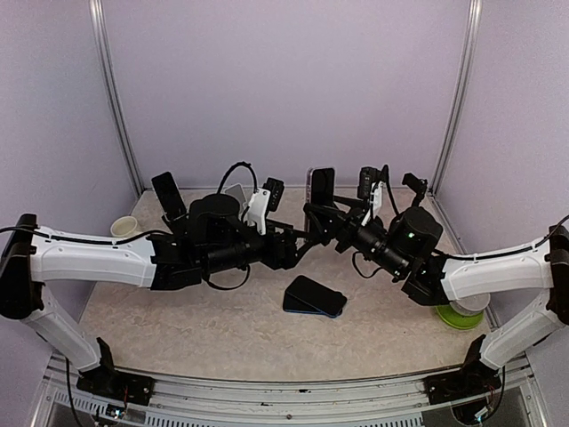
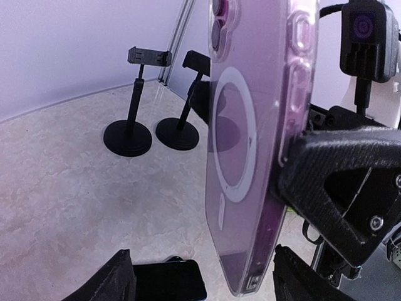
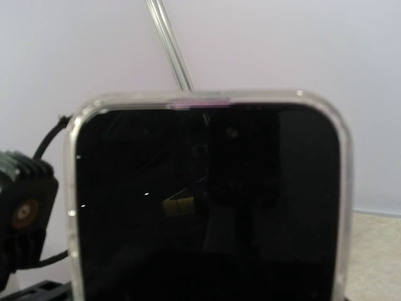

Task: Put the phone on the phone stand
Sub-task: Pass from the right arm to the left

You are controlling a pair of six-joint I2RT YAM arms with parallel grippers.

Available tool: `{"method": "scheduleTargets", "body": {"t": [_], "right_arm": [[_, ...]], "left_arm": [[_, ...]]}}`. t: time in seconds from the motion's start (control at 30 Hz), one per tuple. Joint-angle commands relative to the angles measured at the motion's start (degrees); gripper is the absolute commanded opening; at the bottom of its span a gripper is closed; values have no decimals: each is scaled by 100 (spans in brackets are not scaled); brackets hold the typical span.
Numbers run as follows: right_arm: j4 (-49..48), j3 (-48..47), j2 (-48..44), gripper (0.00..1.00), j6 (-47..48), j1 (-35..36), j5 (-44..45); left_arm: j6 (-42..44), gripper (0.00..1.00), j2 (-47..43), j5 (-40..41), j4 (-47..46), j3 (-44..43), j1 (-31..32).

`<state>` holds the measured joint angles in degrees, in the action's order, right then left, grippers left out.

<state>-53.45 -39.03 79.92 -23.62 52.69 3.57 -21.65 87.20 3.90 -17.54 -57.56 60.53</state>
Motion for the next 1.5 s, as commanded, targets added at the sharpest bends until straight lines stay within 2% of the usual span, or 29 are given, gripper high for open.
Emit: {"method": "scheduleTargets", "body": {"t": [0.0, 0.17, 0.37, 0.57, 0.73, 0.87, 1.0, 1.1, 1.33, 1.47], "right_arm": [[-383, -66, -14, 46, -222, -11, -143], [-164, -178, 46, 46, -428, 54, -133], [-93, -217, 59, 46, -513, 99, -107], [65, -294, 32, 46, -564, 113, -121], [105, -301, 23, 49, -581, 115, -143], [282, -369, -17, 64, -578, 112, -161], [902, -528, -162, 79, -618, 100, -7], [1313, -633, -286, 86, -617, 53, -1], [1964, -891, -489, 92, -679, -56, -164], [2376, -1119, -495, 92, -688, -92, -240]], "left_arm": [[291, 67, 137, 139, 14, -334, 75], [414, 53, 294, 244, 160, -512, 146], [456, 25, 407, 353, 288, -642, 193], [536, 0, 455, 599, 449, -747, 256], [525, 0, 447, 773, 480, -760, 283], [600, 0, 447, 849, 535, -768, 307], [782, 0, 385, 976, 613, -665, 352], [889, 0, 290, 966, 596, -545, 380], [1032, 0, 140, 1069, 552, -355, 442], [1048, 0, 132, 1119, 585, -335, 442]]}}
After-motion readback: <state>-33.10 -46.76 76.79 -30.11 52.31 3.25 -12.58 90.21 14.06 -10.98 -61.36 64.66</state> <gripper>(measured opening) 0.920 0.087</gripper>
